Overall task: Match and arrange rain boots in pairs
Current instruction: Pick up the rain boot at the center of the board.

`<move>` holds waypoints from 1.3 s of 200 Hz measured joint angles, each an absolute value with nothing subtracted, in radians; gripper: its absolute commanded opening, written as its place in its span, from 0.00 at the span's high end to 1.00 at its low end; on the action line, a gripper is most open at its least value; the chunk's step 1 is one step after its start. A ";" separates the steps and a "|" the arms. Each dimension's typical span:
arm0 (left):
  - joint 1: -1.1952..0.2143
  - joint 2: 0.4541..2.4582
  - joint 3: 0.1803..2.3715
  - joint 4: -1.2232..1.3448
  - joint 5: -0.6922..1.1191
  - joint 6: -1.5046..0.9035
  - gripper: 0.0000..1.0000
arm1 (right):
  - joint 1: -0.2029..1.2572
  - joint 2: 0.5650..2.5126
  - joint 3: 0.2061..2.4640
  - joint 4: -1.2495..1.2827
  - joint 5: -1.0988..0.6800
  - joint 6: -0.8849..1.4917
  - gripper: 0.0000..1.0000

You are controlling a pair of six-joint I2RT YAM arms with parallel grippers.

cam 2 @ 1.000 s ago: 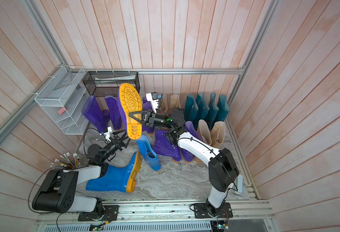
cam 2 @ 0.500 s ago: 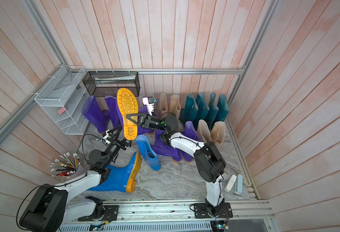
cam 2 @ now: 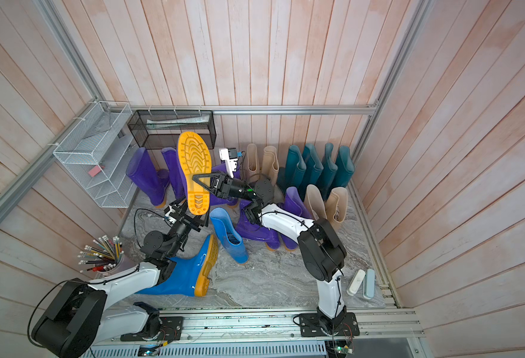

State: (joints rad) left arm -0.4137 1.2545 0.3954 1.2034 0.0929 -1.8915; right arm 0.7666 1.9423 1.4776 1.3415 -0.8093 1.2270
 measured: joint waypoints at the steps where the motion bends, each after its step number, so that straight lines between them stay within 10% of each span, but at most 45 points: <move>1: -0.414 1.255 0.396 1.203 0.093 -1.891 0.05 | 0.767 1.942 1.477 1.343 -0.809 1.227 1.00; 78: -0.414 1.362 0.402 1.281 0.033 -1.919 1.00 | 0.796 1.941 1.321 1.492 -0.785 1.239 1.00; 121: -0.413 1.354 0.401 1.296 0.021 -1.894 1.00 | 0.789 1.917 1.272 1.522 -0.766 1.238 0.93; 139: -0.406 1.314 0.391 1.254 0.025 -1.864 1.00 | 0.780 1.894 1.232 1.526 -0.760 1.243 0.53; 161: -0.350 1.243 0.387 1.178 0.027 -1.824 1.00 | 0.754 1.855 1.176 1.510 -0.762 1.251 0.30; 170: -0.314 1.214 0.387 1.157 0.031 -1.812 1.00 | 0.744 1.839 1.158 1.490 -0.766 1.242 0.02; 260: -0.051 1.020 0.556 1.024 0.212 -1.769 1.00 | 0.641 1.547 1.073 1.034 -0.764 1.008 0.02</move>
